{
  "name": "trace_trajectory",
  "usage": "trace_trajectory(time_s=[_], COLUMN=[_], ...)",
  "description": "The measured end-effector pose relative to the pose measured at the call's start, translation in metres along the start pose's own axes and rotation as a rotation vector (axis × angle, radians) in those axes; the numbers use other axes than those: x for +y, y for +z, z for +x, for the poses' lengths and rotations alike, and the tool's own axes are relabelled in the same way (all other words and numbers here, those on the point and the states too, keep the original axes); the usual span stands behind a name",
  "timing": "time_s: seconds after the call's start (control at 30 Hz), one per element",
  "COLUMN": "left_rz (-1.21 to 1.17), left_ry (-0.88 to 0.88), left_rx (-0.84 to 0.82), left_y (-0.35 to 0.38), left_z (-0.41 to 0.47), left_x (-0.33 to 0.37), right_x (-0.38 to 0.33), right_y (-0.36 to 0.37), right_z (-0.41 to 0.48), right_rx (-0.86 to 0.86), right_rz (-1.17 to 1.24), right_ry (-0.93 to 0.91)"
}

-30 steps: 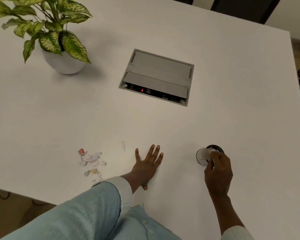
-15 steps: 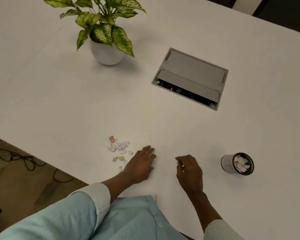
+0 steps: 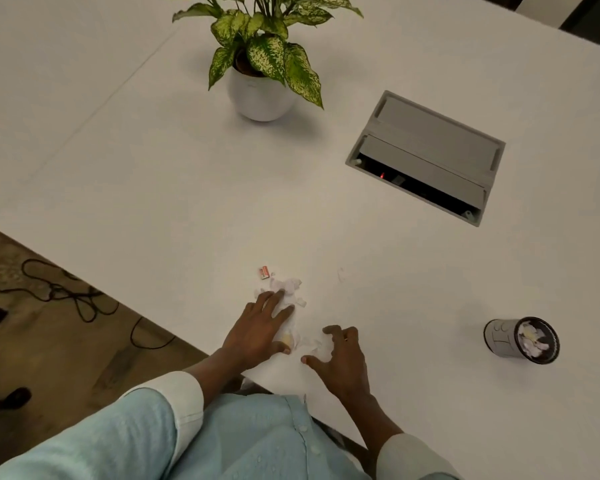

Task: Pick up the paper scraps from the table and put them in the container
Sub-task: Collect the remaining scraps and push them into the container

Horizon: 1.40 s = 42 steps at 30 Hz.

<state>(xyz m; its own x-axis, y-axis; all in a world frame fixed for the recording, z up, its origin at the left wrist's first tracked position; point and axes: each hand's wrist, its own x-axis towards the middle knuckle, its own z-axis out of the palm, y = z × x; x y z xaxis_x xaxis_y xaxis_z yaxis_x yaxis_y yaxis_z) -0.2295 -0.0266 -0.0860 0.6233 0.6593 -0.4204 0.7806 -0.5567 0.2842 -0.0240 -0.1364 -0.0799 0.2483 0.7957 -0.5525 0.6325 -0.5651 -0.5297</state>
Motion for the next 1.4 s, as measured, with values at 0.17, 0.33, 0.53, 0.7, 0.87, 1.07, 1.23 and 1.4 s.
trace_trajectory(time_s=[0.17, 0.33, 0.53, 0.7, 0.87, 1.07, 1.23, 1.4], left_rz=[-0.003, -0.245, -0.147, -0.254, -0.521, -0.777, -0.815, -0.766], left_ry=[0.029, 0.026, 0.14, 0.092, -0.004, 0.05, 0.16, 0.218], left_rx=[-0.014, 0.015, 0.122, 0.246, 0.301, 0.354, 0.313, 0.275], left_y=[0.004, 0.006, 0.01, -0.001, -0.019, -0.052, -0.068, -0.074], left_z=[0.006, 0.006, 0.01, 0.013, 0.029, 0.057, 0.086, 0.12], left_x=[0.014, 0.025, 0.017, 0.031, 0.075, 0.167, 0.253, 0.327], right_x=[-0.013, -0.014, -0.011, -0.001, 0.02, 0.048, 0.084, 0.125], right_y=[0.01, 0.013, 0.021, 0.009, -0.028, -0.1, -0.162, -0.21], right_z=[0.001, 0.006, 0.005, -0.007, -0.025, -0.044, -0.054, -0.06], right_rx=[-0.024, 0.023, 0.147, 0.292, 0.43, 0.635, 0.79, 0.902], right_rz=[-0.086, -0.052, -0.017, 0.221, 0.499, 0.664, 0.718, 0.713], right_ry=[-0.005, -0.017, 0.032, 0.183, 0.271, 0.307, 0.34, 0.376])
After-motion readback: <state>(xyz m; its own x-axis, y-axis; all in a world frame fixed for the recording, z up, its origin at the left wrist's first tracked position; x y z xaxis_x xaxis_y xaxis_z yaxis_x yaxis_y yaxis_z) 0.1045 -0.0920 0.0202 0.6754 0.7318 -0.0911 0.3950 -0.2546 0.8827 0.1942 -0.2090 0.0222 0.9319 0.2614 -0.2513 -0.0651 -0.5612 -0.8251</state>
